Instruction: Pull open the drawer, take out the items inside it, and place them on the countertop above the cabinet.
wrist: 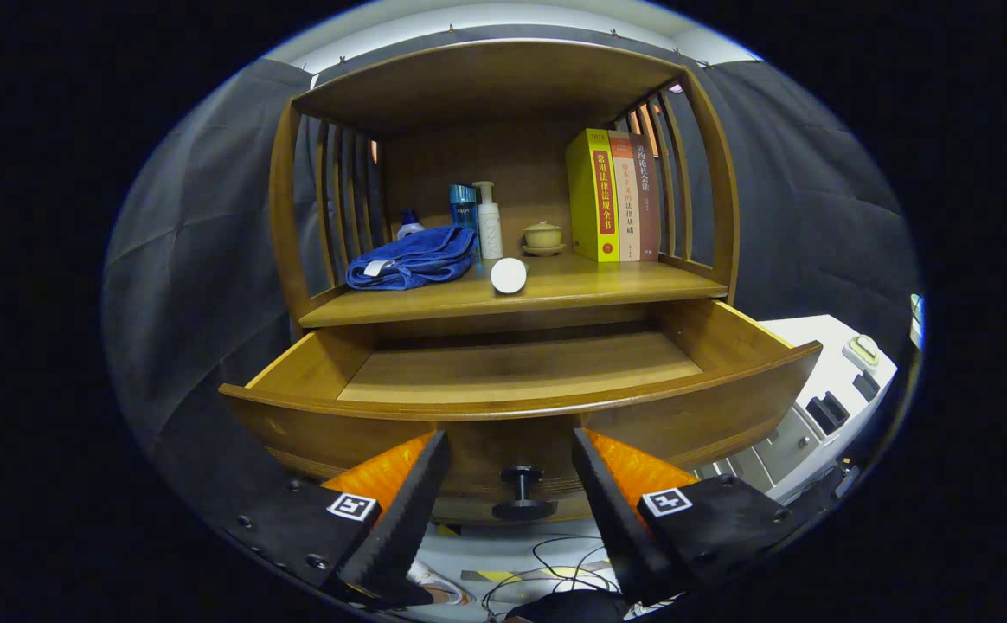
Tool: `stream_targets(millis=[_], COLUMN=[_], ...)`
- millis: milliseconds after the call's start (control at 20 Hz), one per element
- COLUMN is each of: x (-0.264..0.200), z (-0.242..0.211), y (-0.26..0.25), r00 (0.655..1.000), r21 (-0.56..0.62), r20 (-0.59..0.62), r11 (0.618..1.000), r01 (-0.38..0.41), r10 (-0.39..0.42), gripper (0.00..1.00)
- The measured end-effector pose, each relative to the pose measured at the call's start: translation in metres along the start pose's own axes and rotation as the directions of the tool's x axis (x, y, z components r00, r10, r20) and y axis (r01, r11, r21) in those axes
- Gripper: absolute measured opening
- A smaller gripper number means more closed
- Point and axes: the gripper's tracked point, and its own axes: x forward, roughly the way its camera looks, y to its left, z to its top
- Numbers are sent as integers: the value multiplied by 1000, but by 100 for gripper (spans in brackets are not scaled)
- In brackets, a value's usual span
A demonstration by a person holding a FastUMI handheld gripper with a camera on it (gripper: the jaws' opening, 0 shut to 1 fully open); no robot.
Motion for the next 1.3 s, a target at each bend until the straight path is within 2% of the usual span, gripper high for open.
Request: stream_targets(millis=[500, 800, 1300], x=[67, 108, 131], z=[24, 37, 40], y=[-2, -3, -5], r00=[1000, 999, 999], r21=[-35, -11, -12], r20=[16, 32, 51], r11=[999, 1000, 1000], r01=[13, 8, 4], r10=[-12, -7, -3], gripper=[96, 96, 96])
